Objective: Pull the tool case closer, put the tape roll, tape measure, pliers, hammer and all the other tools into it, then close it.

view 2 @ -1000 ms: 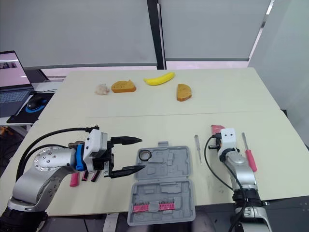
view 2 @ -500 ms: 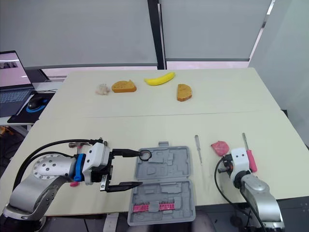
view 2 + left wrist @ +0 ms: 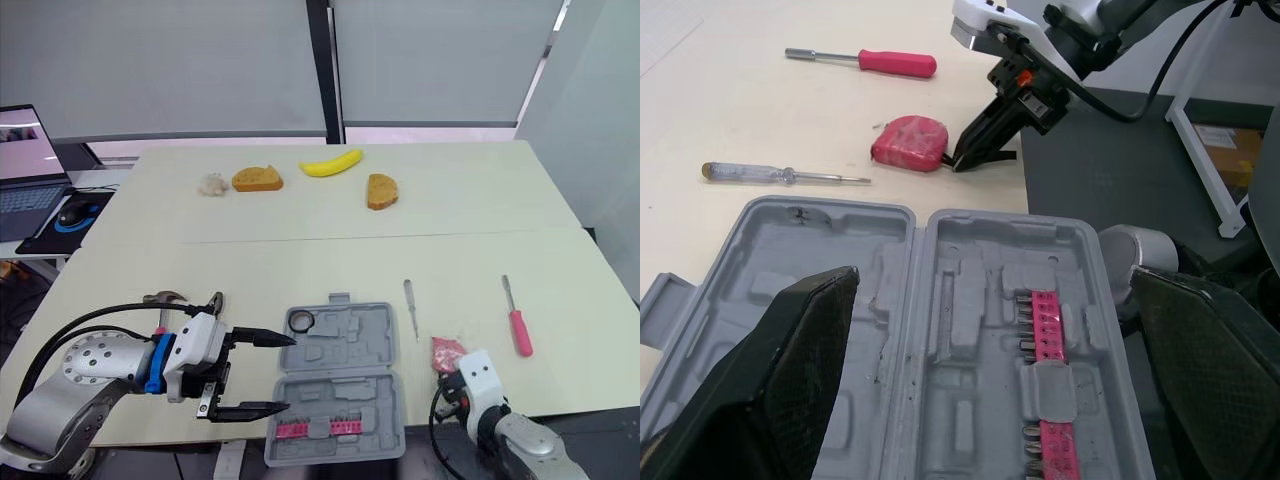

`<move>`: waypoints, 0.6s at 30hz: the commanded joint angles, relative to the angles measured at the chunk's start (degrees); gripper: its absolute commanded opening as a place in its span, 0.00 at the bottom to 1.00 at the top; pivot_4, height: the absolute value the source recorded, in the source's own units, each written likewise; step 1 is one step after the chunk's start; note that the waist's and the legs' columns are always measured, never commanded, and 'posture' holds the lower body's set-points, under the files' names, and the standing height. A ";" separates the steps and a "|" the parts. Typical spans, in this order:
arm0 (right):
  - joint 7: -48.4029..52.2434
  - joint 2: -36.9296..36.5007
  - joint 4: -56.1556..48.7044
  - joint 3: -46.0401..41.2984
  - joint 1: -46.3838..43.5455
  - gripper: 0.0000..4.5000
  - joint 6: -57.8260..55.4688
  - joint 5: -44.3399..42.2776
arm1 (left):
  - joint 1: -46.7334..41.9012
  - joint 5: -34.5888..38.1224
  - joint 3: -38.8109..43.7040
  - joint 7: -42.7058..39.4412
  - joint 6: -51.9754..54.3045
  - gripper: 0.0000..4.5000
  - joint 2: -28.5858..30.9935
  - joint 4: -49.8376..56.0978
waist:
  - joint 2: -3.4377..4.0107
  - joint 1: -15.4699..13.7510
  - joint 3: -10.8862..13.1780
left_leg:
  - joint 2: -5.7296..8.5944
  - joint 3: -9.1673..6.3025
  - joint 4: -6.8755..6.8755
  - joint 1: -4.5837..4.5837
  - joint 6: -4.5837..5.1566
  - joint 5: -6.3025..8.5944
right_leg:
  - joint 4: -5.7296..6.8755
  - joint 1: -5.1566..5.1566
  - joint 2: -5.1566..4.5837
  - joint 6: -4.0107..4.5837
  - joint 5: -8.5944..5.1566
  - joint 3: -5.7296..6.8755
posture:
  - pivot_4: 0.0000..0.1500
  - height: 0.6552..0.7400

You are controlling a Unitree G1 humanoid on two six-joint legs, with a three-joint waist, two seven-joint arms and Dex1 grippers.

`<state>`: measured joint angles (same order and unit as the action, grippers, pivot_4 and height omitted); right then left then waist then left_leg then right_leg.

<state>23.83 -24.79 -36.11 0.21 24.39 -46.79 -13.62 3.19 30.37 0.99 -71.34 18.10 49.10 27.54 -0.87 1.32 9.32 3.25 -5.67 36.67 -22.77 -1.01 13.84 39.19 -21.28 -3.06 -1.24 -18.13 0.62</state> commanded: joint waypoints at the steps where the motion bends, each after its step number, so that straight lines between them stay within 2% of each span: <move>1: 1.50 -1.38 -2.96 0.07 0.90 0.00 -0.96 -1.85 | 0.37 1.04 0.36 -0.37 -0.35 1.00 0.55 2.38 | 0.00 0.00 0.00 | -0.01 0.00 0.00 0.00 0.00 0.00 | -0.03 0.01 0.00 0.00 0.00 0.01 | 1.00 1.00; 18: 2.84 -5.74 -7.15 3.10 5.44 0.00 -2.22 -4.52 | 1.64 0.16 0.02 -0.70 -1.75 1.00 0.10 2.25 | -0.01 -0.43 0.00 | 0.00 0.00 0.00 -0.03 0.00 0.00 | -0.14 0.05 -0.01 -0.03 -0.01 0.02 | 1.00 1.00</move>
<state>26.26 -30.24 -41.00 3.44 29.34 -49.26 -17.08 4.64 30.25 0.98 -71.88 17.11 49.09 28.53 -0.88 0.89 9.32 3.24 -5.68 36.67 -22.79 -1.00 13.85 39.05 -21.23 -3.07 -1.27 -18.14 0.64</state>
